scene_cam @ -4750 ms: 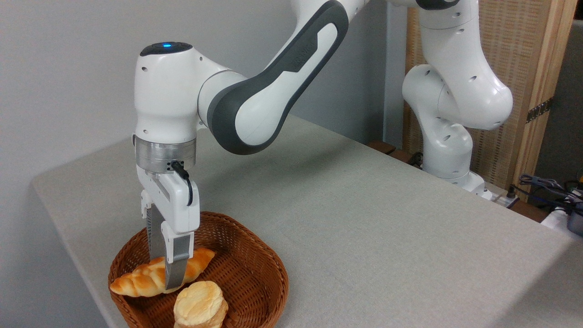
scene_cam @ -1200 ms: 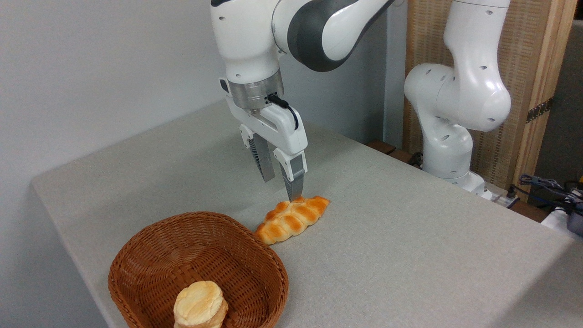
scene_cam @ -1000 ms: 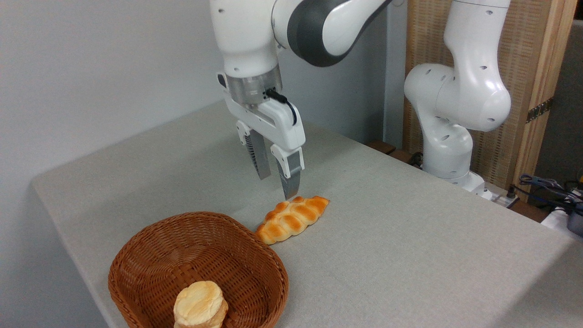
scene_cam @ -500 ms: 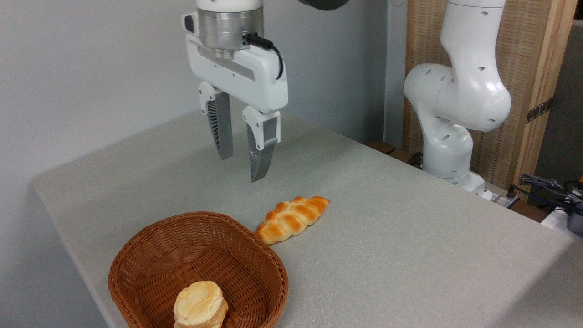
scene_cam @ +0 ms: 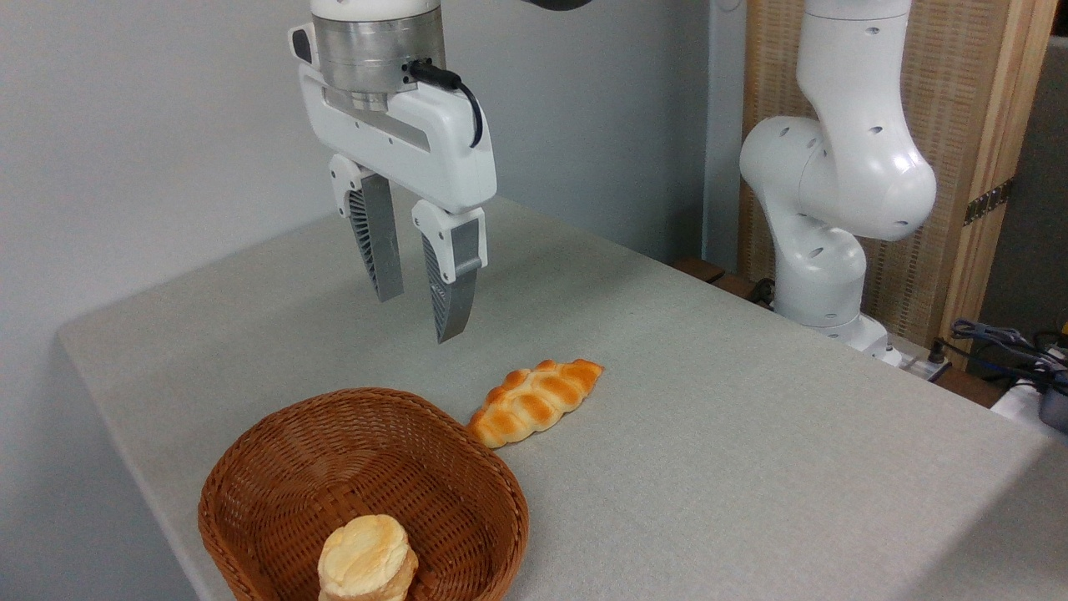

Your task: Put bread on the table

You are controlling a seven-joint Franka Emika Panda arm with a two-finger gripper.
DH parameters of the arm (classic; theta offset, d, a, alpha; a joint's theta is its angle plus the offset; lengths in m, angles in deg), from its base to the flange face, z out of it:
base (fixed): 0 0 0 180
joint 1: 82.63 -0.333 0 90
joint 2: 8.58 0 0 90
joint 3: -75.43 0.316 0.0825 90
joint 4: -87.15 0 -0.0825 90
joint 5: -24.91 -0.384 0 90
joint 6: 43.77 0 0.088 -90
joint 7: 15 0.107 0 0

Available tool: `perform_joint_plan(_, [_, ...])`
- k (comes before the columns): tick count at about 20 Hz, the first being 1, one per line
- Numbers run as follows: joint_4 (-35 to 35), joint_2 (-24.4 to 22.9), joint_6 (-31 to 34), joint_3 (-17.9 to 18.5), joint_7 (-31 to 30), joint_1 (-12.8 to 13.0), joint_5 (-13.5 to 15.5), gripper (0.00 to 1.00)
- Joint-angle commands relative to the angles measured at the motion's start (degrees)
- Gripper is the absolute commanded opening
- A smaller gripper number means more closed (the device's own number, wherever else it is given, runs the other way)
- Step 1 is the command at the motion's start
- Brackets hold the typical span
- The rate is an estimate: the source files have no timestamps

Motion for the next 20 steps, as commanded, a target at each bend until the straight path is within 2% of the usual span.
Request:
perform_joint_plan(1, [1.41,0.86,1.84,0.30,-0.42,0.31,-2.22,1.00])
perform_joint_plan(2, [1.41,1.12,1.84,0.04,-0.50,0.14,-2.23,1.00])
perform_joint_plan(6, [1.50,1.39,1.84,-4.09,-0.59,-4.69,-2.23,1.00])
perform_joint_plan(7, [1.50,1.48,1.84,-4.45,-0.59,-5.05,-2.23,1.00])
perform_joint_plan(10, [3.15,2.52,2.27,-4.45,-1.64,-5.14,-2.23,1.00])
perform_joint_plan(12, [7.55,4.90,7.35,-4.45,-1.91,-5.14,-2.23,1.00])
perform_joint_plan(20, [7.56,4.82,7.99,-4.36,-1.56,-5.05,-2.23,1.00])
